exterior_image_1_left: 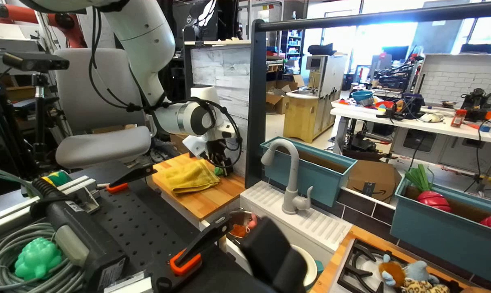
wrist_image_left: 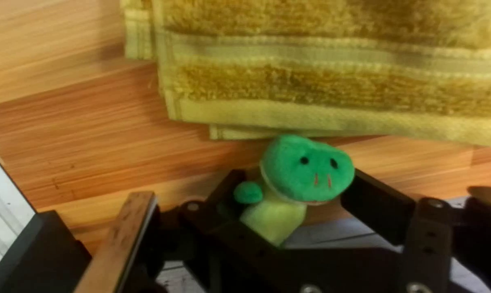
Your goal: Pick up the object plush toys from the counter and stove and put them in the pots, then wipe the counter
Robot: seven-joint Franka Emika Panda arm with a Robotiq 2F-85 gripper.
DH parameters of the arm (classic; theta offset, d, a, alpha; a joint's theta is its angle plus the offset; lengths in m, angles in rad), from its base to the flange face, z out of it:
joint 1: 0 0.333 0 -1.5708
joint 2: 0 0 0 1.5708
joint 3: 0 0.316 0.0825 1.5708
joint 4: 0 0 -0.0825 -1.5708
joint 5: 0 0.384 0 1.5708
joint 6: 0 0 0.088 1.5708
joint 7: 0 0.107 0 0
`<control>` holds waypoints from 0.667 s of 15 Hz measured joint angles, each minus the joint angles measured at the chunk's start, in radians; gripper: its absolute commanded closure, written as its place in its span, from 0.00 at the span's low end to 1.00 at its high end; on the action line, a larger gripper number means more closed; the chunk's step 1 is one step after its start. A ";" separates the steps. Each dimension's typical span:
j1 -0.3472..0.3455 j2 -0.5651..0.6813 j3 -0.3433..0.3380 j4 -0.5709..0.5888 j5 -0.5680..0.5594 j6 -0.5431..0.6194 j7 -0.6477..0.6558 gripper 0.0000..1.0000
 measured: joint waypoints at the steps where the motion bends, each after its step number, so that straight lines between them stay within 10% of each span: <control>1: 0.007 0.000 -0.002 0.002 0.000 0.000 0.000 0.72; 5: 0.023 -0.018 -0.002 -0.014 -0.004 0.005 -0.011 0.99; 10: 0.073 -0.164 -0.089 -0.223 -0.064 -0.021 -0.020 0.99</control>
